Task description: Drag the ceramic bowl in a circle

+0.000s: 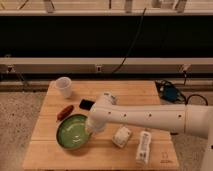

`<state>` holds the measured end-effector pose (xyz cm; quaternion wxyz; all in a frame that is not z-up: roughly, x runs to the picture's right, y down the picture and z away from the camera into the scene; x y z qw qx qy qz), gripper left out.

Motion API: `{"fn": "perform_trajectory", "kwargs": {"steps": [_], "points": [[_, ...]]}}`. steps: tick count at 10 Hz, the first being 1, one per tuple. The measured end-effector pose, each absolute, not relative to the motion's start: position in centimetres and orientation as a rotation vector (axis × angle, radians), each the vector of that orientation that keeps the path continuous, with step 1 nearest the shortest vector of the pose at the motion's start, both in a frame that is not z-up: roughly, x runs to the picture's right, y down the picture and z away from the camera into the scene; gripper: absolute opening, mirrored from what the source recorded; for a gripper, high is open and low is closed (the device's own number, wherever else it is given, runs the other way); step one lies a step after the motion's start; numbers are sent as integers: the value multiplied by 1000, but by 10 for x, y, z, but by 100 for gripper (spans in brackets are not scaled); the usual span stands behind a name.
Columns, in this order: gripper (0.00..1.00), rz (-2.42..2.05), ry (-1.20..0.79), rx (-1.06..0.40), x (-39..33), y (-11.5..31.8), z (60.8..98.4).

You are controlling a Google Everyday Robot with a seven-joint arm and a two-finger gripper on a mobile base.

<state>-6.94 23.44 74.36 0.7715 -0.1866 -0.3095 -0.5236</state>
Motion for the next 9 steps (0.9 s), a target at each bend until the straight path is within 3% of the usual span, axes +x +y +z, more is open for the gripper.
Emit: {"fn": "perform_trajectory", "kwargs": {"steps": [9], "points": [[2,-1113,-657,-407,-76,227,748]]}}
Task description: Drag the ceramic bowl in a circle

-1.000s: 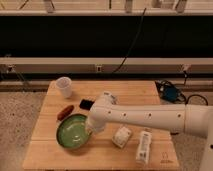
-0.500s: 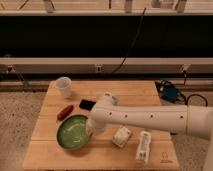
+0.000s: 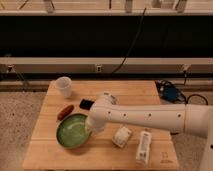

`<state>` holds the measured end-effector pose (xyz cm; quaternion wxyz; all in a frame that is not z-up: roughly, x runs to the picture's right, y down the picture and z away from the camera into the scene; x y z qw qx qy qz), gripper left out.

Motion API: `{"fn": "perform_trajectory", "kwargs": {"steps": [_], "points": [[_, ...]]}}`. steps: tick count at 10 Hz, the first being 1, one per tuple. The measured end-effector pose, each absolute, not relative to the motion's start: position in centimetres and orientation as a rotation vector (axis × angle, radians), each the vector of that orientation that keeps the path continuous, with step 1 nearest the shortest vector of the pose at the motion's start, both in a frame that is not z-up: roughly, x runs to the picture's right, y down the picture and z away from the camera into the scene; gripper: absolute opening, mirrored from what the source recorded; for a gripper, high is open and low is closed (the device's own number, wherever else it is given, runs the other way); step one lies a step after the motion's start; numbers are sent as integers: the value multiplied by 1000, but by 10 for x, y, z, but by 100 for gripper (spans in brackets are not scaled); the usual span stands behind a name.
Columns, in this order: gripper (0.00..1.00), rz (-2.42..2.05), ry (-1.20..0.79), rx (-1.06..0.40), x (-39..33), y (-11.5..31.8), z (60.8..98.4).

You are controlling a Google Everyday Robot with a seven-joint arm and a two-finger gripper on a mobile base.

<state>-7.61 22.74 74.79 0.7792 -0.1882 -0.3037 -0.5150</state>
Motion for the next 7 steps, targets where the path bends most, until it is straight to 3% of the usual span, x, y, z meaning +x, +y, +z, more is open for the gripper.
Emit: {"fn": "perform_trajectory", "kwargs": {"steps": [7], "points": [[2,-1095,-655,-410,-69,235,740]]}}
